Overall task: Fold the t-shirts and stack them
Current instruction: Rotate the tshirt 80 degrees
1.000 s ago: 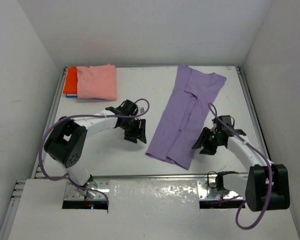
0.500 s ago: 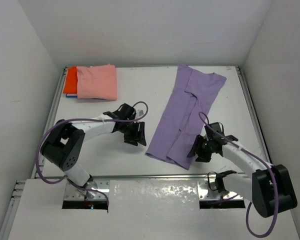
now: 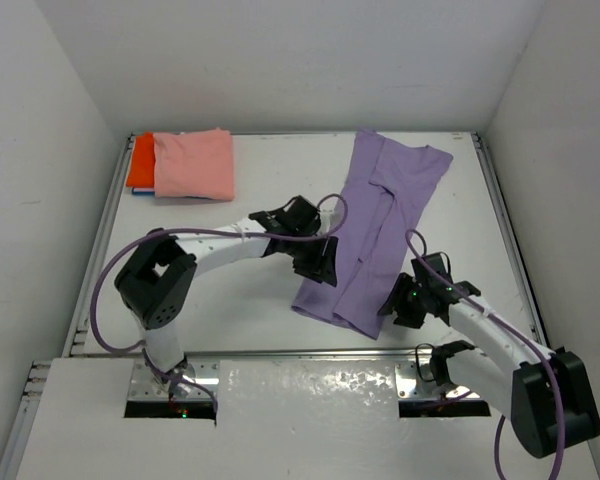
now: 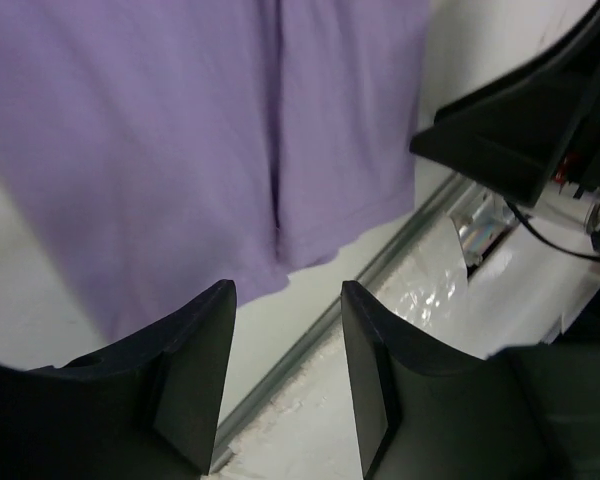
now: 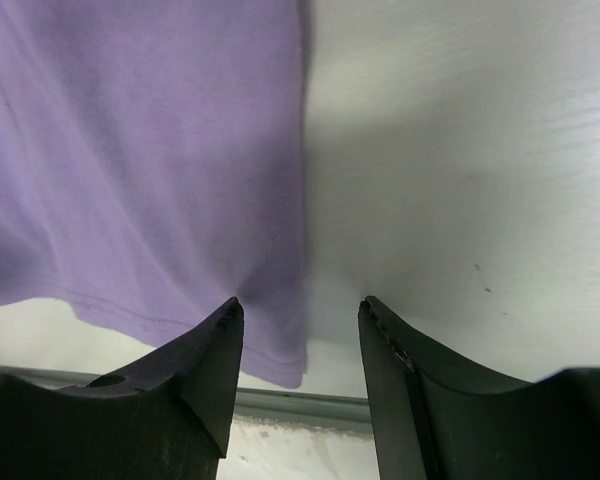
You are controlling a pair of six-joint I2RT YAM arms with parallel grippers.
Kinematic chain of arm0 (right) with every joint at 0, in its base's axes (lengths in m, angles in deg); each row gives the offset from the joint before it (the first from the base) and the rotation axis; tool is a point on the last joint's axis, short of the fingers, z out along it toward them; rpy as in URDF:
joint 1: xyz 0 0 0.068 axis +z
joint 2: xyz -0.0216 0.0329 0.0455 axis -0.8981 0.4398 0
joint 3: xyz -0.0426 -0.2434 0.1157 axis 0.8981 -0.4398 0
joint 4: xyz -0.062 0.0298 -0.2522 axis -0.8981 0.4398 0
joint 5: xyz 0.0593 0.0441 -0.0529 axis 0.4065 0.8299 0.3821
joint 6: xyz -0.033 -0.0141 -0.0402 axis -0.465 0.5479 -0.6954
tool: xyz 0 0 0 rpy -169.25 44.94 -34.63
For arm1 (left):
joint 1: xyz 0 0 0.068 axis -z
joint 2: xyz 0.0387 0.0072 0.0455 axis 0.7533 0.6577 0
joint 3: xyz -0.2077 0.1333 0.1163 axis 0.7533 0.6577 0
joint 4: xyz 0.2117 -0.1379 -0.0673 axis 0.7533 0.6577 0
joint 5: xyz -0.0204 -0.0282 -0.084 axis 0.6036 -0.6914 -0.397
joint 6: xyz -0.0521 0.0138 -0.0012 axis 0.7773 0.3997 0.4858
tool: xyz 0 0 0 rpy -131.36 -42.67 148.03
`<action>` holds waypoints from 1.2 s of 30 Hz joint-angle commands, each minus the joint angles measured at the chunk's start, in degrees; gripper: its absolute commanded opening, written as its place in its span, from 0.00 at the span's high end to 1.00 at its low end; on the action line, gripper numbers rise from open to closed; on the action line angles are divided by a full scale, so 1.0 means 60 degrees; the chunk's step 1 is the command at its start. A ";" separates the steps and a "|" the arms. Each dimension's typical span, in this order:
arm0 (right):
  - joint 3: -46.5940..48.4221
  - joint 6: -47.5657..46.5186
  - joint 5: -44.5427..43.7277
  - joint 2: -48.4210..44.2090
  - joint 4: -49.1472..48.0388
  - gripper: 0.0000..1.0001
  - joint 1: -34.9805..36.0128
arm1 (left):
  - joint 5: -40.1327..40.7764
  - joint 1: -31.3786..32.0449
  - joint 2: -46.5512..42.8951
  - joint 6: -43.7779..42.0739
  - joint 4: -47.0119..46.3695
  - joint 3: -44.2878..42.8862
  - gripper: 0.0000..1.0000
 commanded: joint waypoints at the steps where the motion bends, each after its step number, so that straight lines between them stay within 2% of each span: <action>1: 0.0164 0.0121 -0.0572 -0.0128 0.0391 0.51 0.0070 | -0.0325 0.0328 0.0295 0.0246 -0.0089 -0.0180 0.56; 6: 0.0120 0.0253 -0.0778 -0.0421 0.0464 0.51 0.0070 | -0.0223 0.0548 0.0823 0.0173 0.0028 -0.0341 0.57; 20: -0.0099 0.0180 -0.0763 -0.0641 0.0670 0.51 0.0056 | -0.0457 0.1119 0.1761 0.0685 -0.0835 -0.0473 0.57; 27: -0.0158 0.0136 -0.0749 -0.0655 0.0699 0.51 0.0056 | -0.0632 0.1178 0.1834 0.1022 -0.1173 -0.0385 0.66; 33: -0.0129 0.0136 -0.0763 -0.0626 0.0641 0.51 0.0056 | -0.0735 0.1310 0.1908 0.1212 -0.1349 -0.0356 0.65; 35: -0.0158 0.0165 -0.0749 -0.0641 0.0626 0.51 0.0056 | -0.0808 0.1368 0.1908 0.1329 -0.1553 -0.0283 0.71; 36: -0.0187 0.0150 -0.0749 -0.0655 0.0626 0.51 0.0056 | -0.0925 0.1427 0.1893 0.1475 -0.1656 -0.0239 0.80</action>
